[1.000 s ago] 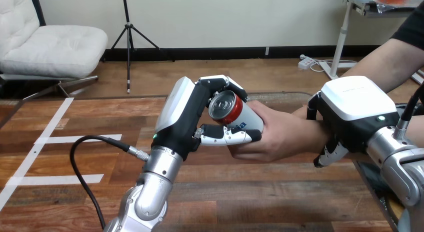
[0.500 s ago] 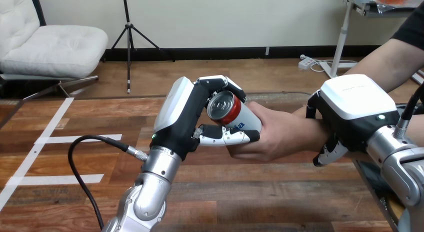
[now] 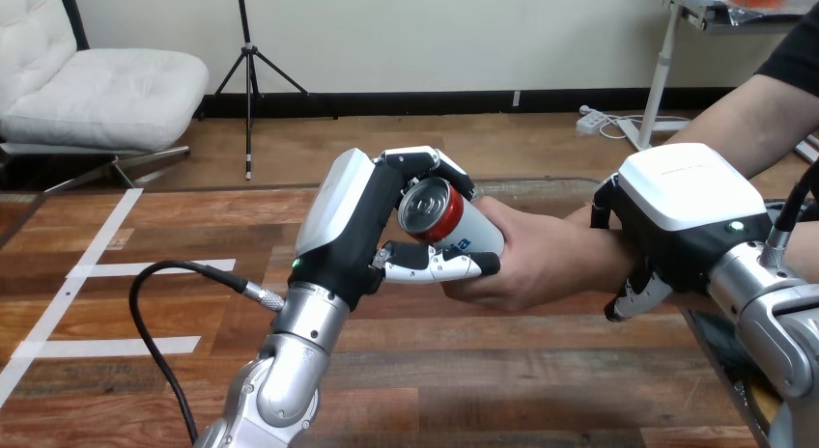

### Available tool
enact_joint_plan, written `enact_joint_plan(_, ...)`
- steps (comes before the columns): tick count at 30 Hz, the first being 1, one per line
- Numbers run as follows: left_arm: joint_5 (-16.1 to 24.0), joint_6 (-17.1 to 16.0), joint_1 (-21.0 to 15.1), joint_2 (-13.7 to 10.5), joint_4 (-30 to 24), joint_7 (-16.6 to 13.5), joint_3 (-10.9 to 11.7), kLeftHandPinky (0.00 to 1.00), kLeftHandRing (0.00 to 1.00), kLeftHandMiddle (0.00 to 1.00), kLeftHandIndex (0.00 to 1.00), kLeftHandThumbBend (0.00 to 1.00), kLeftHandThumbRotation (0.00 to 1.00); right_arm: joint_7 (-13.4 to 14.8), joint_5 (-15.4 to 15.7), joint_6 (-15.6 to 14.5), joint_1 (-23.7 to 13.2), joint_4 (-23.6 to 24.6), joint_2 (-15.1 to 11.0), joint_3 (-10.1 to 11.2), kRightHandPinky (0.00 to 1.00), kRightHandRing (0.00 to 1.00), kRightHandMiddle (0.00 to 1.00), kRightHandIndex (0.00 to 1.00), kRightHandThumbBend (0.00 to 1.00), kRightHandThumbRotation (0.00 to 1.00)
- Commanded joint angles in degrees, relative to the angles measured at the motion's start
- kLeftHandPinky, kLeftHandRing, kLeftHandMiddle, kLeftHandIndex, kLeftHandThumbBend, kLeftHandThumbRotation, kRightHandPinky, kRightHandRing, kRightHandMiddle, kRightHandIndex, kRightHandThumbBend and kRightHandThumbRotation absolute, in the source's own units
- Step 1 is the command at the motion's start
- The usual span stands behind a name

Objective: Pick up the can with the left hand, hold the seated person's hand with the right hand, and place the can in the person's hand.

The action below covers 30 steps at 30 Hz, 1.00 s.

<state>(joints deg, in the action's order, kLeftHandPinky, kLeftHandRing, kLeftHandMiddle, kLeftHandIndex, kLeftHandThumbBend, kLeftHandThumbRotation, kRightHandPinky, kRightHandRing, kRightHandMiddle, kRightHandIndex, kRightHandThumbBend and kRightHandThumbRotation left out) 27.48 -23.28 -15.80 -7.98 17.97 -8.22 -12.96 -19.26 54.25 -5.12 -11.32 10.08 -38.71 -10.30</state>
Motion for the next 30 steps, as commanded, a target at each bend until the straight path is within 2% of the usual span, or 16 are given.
enact_joint_plan(1, 0.30, -0.49, -1.65, -0.36, -1.61, -0.95, 0.19, 0.33, 0.39, 0.46, 0.49, 0.67, 0.00, 1.01, -0.90, 0.86, -2.89, 4.17, -0.11, 1.91, 0.14, 0.21, 0.31, 0.49, 0.89, 0.00)
enact_joint_plan(18, 0.84, -0.41, -0.95, -1.03, -2.23, -1.16, 0.40, 0.32, 0.39, 0.47, 0.49, 0.67, 0.00, -0.57, -0.42, -0.27, -3.10, 4.75, 0.29, 1.53, 0.13, 0.20, 0.30, 0.49, 0.87, 0.00)
enact_joint_plan(30, 0.83, -0.35, -0.74, -1.11, -2.26, -0.98, 0.35, 0.33, 0.39, 0.47, 0.49, 0.67, 0.00, 0.46, -0.79, 0.57, -2.96, 4.76, 0.46, 1.61, 0.12, 0.19, 0.28, 0.48, 0.89, 0.00)
